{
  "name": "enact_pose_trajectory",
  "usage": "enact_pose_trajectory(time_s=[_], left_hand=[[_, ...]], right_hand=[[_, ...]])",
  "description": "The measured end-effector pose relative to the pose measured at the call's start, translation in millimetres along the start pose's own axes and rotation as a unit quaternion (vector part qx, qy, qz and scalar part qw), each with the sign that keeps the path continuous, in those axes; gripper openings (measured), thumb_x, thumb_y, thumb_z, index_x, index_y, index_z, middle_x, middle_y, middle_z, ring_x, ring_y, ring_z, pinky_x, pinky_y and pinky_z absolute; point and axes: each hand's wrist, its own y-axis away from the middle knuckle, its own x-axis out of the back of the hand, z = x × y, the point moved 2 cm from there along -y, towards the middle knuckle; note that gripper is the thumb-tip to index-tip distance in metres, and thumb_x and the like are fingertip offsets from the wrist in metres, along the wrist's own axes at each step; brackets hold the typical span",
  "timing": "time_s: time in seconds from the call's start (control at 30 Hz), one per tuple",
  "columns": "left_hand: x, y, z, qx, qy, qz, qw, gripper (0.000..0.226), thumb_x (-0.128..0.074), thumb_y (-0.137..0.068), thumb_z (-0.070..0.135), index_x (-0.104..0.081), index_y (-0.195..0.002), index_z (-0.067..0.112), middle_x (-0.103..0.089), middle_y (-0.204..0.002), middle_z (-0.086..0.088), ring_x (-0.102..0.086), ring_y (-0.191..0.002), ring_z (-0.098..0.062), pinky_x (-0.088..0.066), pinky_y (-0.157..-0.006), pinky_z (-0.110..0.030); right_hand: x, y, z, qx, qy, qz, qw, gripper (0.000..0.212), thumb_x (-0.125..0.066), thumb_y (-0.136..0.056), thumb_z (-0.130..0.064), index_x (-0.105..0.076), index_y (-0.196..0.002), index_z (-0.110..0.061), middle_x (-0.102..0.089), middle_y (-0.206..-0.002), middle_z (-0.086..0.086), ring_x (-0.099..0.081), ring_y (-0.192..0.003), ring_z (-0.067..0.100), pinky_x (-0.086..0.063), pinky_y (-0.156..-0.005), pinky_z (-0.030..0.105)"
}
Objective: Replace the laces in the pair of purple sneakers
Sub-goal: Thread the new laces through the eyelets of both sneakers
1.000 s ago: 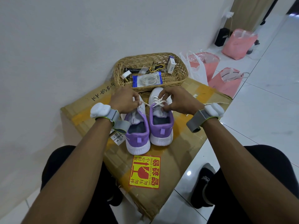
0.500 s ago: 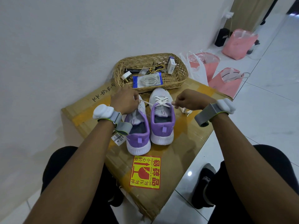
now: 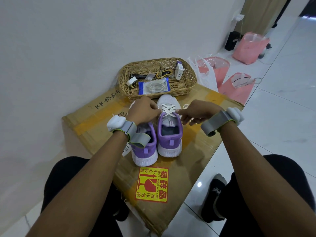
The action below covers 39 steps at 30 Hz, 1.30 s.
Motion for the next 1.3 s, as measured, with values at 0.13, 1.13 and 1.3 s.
enact_pose_trajectory(time_s=[0.13,1.13,1.3], left_hand=[[-3,-2,7,0.015,0.108,0.054,0.993,0.008,-0.072,-0.084,0.019,-0.078,-0.082,0.013,-0.077,-0.093,-0.001,-0.071,-0.09,-0.018,-0.056,-0.086,-0.033],[4,4,22,-0.135,0.125,-0.002,0.983,0.015,-0.064,-0.09,0.012,-0.06,-0.099,0.022,-0.067,-0.076,-0.003,-0.06,-0.066,-0.015,-0.048,-0.067,-0.031],[1,4,17,-0.16,0.031,0.05,0.985,0.034,-0.057,-0.084,-0.002,-0.079,-0.081,0.024,-0.061,-0.095,0.0,-0.059,-0.094,-0.021,-0.051,-0.083,-0.036]], right_hand=[[10,-7,0,0.089,-0.108,0.108,0.984,0.027,-0.067,-0.091,-0.026,-0.074,-0.091,0.0,-0.066,-0.07,0.008,-0.051,-0.058,0.018,-0.04,-0.05,0.023],[1,-13,-9,0.283,0.015,0.319,0.904,0.034,-0.048,-0.1,-0.042,-0.061,-0.078,-0.019,-0.06,-0.06,0.001,-0.05,-0.055,0.015,-0.037,-0.056,0.032],[7,-5,-13,0.196,-0.136,0.113,0.965,0.048,-0.052,-0.1,-0.03,-0.049,-0.056,-0.012,-0.041,-0.046,-0.003,-0.031,-0.043,0.014,-0.029,-0.05,0.026]])
